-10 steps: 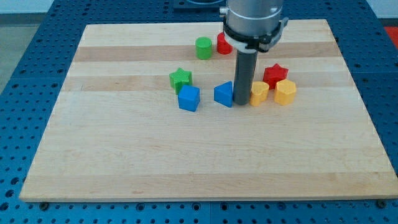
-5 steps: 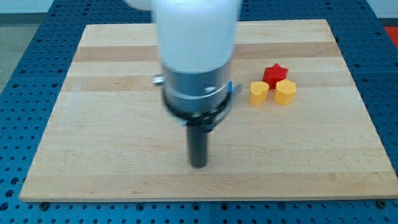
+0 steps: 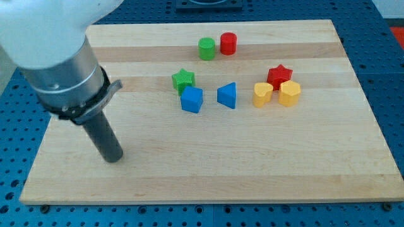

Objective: Adjust the blue blocks at the center of the board

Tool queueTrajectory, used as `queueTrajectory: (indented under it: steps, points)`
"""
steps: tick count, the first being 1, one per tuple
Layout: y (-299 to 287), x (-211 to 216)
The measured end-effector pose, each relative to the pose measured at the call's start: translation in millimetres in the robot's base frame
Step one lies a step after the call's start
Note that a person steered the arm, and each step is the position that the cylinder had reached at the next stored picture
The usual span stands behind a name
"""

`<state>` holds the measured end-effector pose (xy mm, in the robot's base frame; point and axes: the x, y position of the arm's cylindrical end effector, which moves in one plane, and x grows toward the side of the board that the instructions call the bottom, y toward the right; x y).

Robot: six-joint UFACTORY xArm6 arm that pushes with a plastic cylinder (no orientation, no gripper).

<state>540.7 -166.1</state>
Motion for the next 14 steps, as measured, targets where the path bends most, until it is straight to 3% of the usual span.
queueTrajectory:
  steps: [2,6,10,14]
  points:
    - [0,-57]
    - [29,-71]
    - [51,-157]
    - [32,-156]
